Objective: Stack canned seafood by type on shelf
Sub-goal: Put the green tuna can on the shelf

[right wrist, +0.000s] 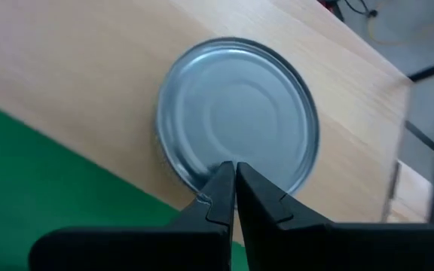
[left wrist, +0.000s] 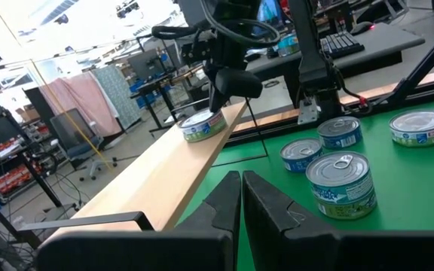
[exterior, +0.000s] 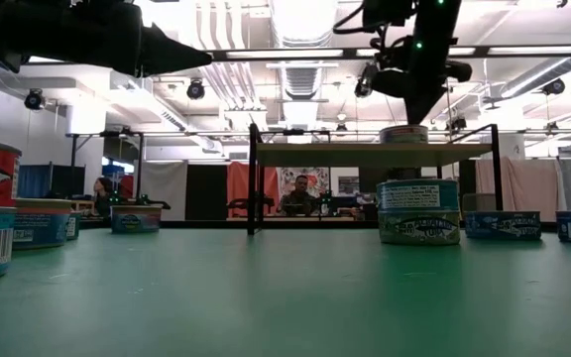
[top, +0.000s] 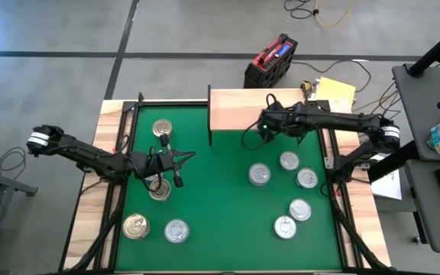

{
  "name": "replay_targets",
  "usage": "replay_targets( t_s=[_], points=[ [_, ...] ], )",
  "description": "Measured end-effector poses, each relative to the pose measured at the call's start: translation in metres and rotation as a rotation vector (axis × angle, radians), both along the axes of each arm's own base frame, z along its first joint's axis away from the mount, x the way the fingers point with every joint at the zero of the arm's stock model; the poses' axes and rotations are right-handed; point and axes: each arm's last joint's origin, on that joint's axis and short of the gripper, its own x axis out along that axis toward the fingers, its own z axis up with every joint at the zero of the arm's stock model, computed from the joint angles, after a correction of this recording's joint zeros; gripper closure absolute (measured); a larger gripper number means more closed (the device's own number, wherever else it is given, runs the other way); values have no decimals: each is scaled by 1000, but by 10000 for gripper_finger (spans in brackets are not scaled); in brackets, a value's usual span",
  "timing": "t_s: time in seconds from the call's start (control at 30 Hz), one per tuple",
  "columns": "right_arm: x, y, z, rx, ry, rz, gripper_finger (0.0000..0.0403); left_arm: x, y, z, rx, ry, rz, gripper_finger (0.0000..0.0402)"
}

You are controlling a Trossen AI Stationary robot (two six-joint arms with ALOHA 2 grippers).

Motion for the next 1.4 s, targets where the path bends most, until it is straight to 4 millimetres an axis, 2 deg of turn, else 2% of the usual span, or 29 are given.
replay_targets(
  t_s=[0.4, 1.4],
  points=[
    [-9, 1, 24, -41, -125, -14, 394, 0, 0, 0, -1, -2, 0, 402],
    [-6, 2, 23, -11, -142, 26, 394, 0, 0, 1, -12, -14, -1, 402]
  ],
)
